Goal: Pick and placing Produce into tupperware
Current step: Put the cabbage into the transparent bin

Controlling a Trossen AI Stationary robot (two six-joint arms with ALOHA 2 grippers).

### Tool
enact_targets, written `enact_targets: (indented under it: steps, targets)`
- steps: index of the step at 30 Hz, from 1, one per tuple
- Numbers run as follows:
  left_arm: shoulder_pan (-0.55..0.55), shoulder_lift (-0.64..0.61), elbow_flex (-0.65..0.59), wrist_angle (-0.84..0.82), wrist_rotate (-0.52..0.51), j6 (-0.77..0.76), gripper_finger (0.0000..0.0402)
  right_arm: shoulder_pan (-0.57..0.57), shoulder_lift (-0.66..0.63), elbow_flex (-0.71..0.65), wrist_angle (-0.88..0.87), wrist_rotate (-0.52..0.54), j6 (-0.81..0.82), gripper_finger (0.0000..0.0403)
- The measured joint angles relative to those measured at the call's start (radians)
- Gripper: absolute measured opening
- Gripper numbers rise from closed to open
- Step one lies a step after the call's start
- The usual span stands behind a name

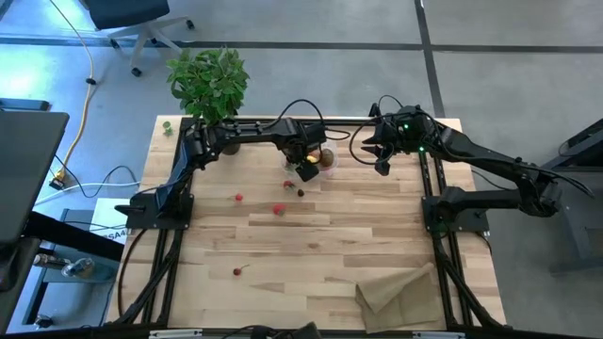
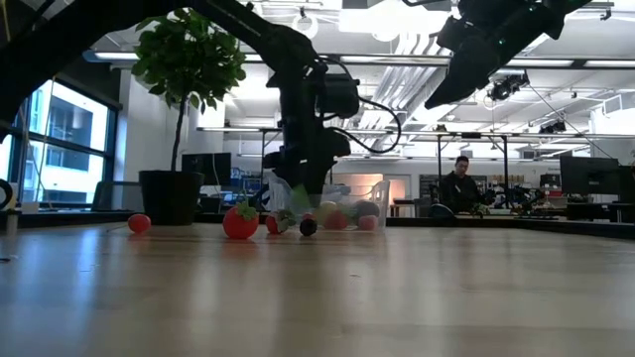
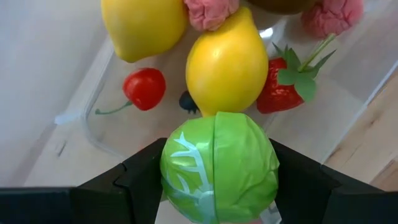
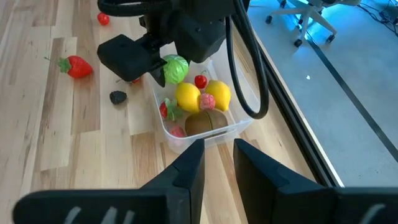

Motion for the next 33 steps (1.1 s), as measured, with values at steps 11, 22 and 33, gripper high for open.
enact_targets:
  steps: [11, 22, 33]
  targets:
    - [0.005, 0.027, 0.000, 0.009, 0.032, 0.005, 0.0237, 0.000, 0.000, 0.000, 0.000, 0.000, 0.000, 0.0076]
    - [0.005, 0.026, 0.000, 0.010, 0.028, 0.024, 0.0272, 0.000, 0.000, 0.000, 0.000, 0.000, 0.000, 0.0076]
    - [0.005, 0.026, 0.009, -0.006, 0.031, 0.035, 0.0304, 0.000, 0.000, 0.000, 0.000, 0.000, 0.000, 0.0076]
